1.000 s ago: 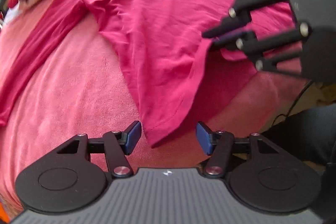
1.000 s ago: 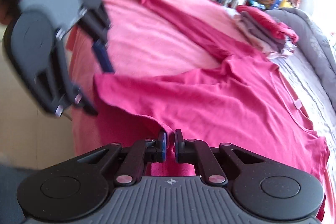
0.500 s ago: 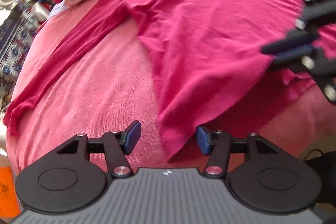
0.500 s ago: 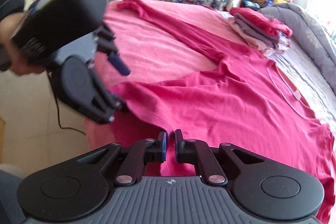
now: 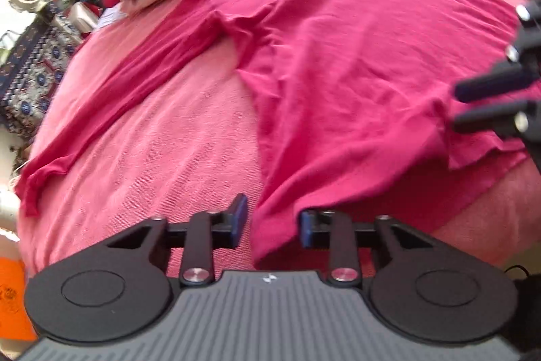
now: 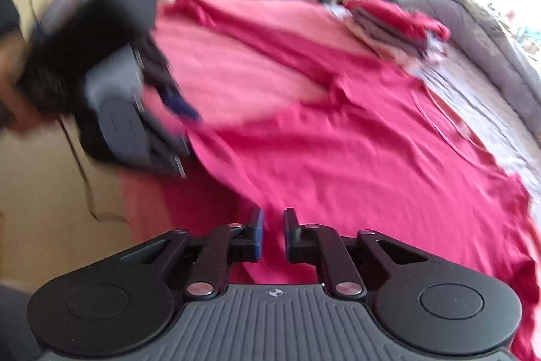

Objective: Fold clothes

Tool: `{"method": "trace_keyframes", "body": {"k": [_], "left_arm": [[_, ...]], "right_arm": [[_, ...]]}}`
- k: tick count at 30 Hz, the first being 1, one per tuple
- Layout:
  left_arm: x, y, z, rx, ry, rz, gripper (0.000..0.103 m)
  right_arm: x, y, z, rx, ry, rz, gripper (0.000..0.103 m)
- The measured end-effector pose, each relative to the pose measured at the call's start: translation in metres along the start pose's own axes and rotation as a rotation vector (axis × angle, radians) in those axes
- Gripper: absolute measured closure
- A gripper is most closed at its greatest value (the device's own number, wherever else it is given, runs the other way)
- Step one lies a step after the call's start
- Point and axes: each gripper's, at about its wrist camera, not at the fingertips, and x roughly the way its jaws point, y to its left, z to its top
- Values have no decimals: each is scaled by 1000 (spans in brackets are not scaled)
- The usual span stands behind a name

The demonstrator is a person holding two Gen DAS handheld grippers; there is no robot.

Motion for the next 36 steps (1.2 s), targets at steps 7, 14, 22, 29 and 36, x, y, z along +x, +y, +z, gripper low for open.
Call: {"method": "trace_keyframes", "body": {"k": [7, 14, 22, 29, 36], "left_arm": [[1, 27, 2, -155, 42, 20, 73], [2, 36, 2, -216, 50, 13, 72], [3, 38, -4, -256, 76, 5, 63], [6, 37, -7, -277, 100, 41, 62], [8, 45, -10, -298, 119, 19, 58]], "right_arm": [[0, 13, -18, 29, -8, 10, 58], [25, 39, -8, 24, -29, -95, 52], [33, 31, -15, 42, -25, -345, 43], [12, 15, -60, 35, 145, -551, 31], [2, 4, -83, 11, 191, -636, 30]]}}
